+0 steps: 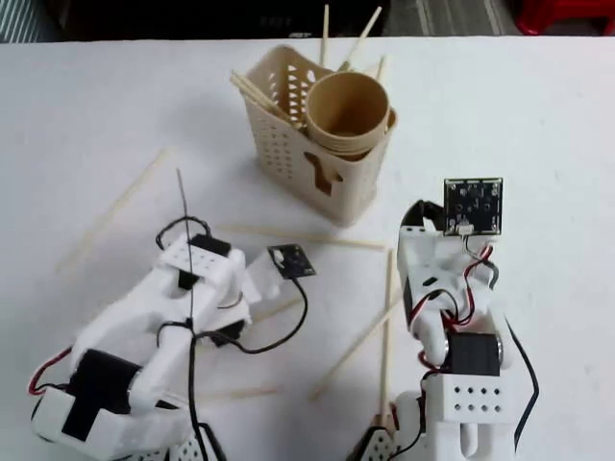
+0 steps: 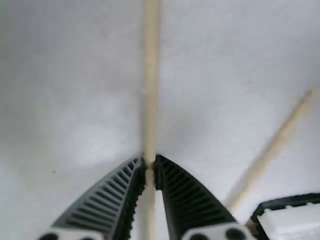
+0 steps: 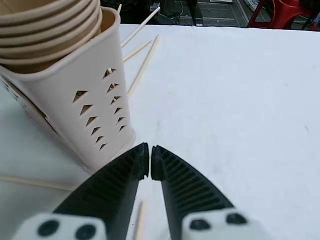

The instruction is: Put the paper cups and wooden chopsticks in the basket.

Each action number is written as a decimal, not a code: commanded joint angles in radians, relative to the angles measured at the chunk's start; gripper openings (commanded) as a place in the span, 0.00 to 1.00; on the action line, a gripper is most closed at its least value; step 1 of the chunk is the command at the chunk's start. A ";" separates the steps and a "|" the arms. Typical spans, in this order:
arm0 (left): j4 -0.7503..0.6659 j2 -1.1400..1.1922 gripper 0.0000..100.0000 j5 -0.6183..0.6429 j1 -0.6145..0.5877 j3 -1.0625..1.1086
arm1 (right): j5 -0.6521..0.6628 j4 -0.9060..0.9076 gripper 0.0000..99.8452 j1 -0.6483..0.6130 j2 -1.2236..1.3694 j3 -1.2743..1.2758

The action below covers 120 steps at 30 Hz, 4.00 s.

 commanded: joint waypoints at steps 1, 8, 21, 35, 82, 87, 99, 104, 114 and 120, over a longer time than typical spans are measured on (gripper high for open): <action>-0.043 -0.001 0.02 0.014 0.002 -0.015 | 0.002 -0.022 0.02 0.012 -0.018 -0.009; -0.020 -0.065 0.02 0.017 0.001 -0.046 | 0.002 -0.022 0.02 0.012 -0.018 -0.009; 0.256 -0.455 0.02 -0.032 0.001 -0.235 | 0.002 -0.022 0.02 0.012 -0.024 -0.009; 0.319 -0.549 0.02 -0.044 -0.084 -0.709 | -0.002 -0.022 0.02 0.012 -0.018 -0.009; -0.542 -0.007 0.05 0.552 0.050 -1.117 | 0.002 -0.024 0.02 0.005 -0.024 0.006; -0.439 0.001 0.16 0.555 0.038 -1.120 | 0.002 -0.024 0.02 0.005 -0.024 0.006; -0.284 -0.122 0.16 0.546 -0.024 -1.128 | 0.002 -0.024 0.02 0.005 -0.019 0.006; -0.118 -0.269 0.16 0.512 -0.024 -1.128 | 0.000 -0.024 0.02 0.010 -0.019 0.003; 0.264 -0.348 0.16 0.213 -0.016 -1.119 | 0.000 -0.024 0.02 0.010 -0.024 0.003; 0.354 -0.354 0.10 0.031 -0.039 -1.016 | 0.000 -0.024 0.02 0.012 -0.019 0.003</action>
